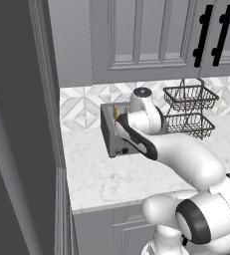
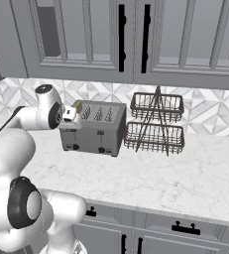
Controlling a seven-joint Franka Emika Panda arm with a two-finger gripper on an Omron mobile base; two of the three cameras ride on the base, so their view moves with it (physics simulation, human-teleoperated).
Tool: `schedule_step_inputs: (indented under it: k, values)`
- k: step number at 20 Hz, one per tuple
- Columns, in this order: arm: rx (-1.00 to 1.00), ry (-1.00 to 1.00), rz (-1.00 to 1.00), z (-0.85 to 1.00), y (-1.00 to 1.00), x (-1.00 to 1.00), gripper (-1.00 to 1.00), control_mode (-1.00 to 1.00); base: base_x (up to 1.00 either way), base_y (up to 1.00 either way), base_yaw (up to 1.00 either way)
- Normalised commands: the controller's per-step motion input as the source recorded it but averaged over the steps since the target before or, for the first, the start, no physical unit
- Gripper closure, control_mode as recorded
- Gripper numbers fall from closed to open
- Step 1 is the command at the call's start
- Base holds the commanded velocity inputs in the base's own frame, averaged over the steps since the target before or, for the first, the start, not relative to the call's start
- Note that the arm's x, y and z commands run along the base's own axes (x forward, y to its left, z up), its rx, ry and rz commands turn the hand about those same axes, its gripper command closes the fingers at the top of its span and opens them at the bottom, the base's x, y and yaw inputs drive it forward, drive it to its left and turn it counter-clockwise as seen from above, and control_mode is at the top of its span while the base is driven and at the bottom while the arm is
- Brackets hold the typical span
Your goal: Start the toaster. Once the lever pops up, take the bread to the plate on the dining counter.
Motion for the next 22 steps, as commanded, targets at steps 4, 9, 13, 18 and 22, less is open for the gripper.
schedule_step_inputs:
  k: [4,9,13,18,22]
  values:
    - [0.0,-0.02,-0.02,-0.04,0.0,0.25,1.0,-1.0,0.0,0.0,0.0]
    - [0.0,-0.01,-0.02,-0.07,0.0,0.27,1.0,-1.0,0.0,0.0,0.0]
    - [0.0,0.0,-0.01,-0.12,0.01,0.28,1.0,-1.0,0.0,0.0,0.0]
    - [0.0,0.0,-0.02,-0.12,0.04,0.28,1.0,-1.0,0.0,0.0,0.0]
    - [0.0,0.0,-0.02,-0.19,0.08,0.29,1.0,-1.0,0.0,0.0,0.0]
